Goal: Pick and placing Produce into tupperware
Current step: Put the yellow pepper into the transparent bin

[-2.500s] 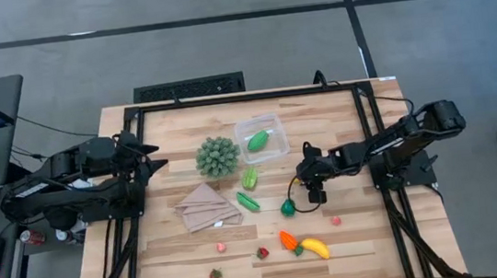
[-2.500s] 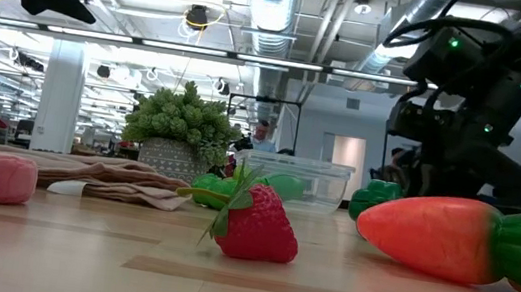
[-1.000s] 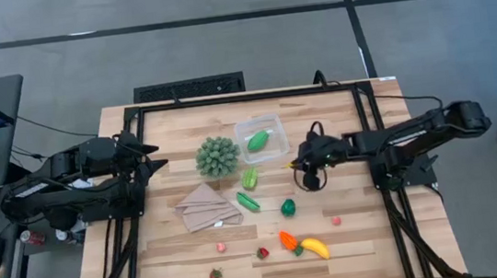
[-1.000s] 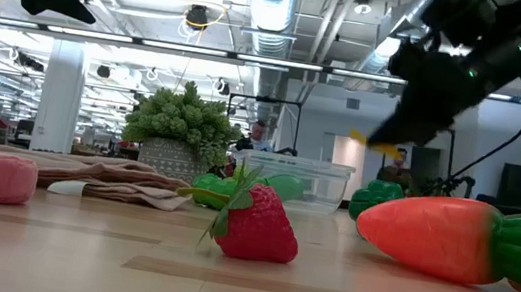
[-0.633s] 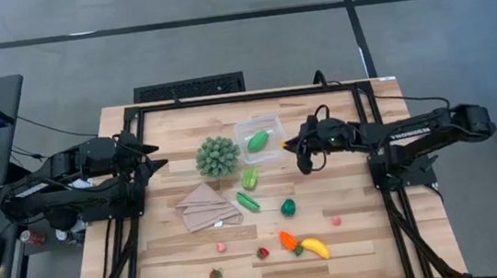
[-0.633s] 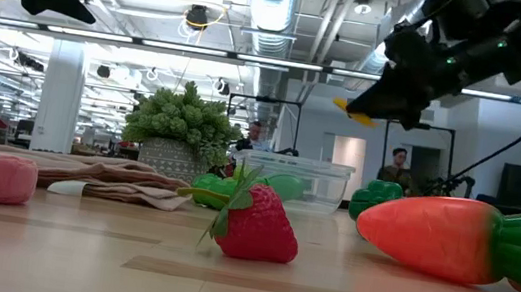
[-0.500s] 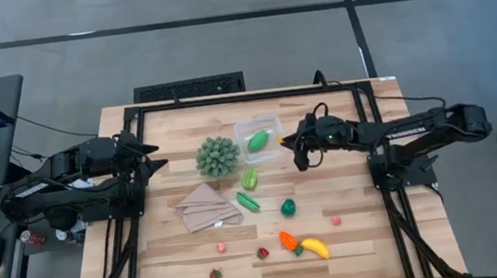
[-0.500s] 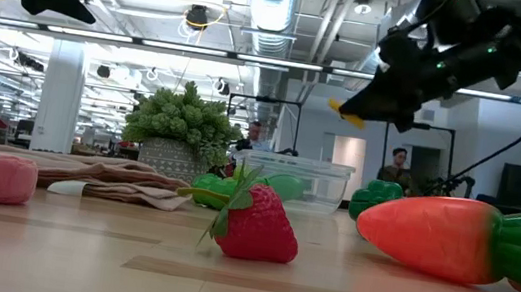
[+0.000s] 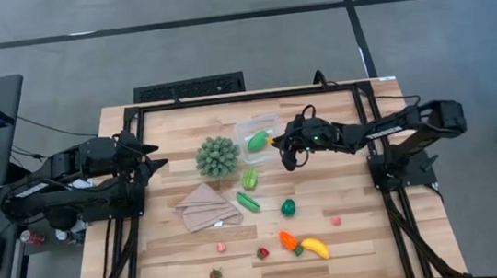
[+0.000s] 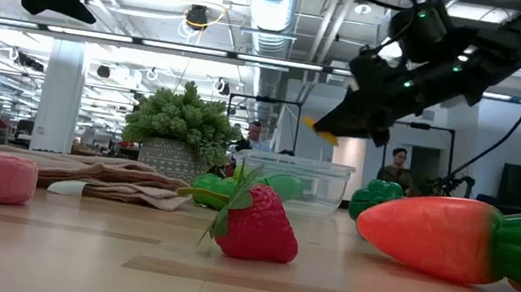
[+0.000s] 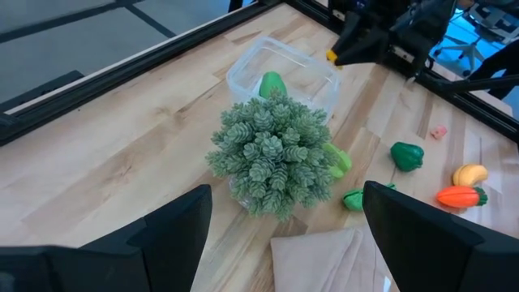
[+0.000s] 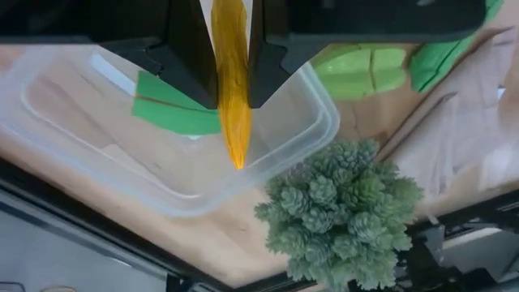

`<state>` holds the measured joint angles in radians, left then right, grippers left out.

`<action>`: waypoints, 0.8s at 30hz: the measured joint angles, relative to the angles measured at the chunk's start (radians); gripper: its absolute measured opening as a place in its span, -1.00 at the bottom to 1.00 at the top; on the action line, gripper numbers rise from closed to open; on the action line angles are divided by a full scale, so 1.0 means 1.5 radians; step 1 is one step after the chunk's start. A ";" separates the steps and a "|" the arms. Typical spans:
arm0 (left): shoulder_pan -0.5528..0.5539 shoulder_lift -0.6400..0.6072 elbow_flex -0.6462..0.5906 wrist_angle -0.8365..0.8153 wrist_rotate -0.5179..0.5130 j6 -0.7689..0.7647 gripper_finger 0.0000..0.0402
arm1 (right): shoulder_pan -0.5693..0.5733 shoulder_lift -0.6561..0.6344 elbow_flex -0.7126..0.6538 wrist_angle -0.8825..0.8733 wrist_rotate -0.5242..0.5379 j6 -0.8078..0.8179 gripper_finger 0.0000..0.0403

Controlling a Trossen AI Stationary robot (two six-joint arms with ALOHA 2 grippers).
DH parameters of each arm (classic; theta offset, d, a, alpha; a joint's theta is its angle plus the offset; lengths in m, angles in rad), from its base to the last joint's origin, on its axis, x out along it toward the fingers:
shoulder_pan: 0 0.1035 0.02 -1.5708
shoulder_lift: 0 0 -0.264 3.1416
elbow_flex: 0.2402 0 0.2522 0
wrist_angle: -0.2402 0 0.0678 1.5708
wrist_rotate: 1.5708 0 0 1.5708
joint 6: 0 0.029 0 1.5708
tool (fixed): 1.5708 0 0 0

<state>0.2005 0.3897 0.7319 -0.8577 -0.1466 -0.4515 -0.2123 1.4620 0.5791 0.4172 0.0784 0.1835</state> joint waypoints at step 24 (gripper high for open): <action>0.000 0.000 0.000 0.002 -0.001 0.013 0.55 | -0.030 0.077 0.140 -0.173 -0.048 -0.072 -0.69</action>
<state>0.2005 0.3901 0.7319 -0.8555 -0.1474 -0.4326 -0.2569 1.5776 0.7894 0.1573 0.0066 0.0762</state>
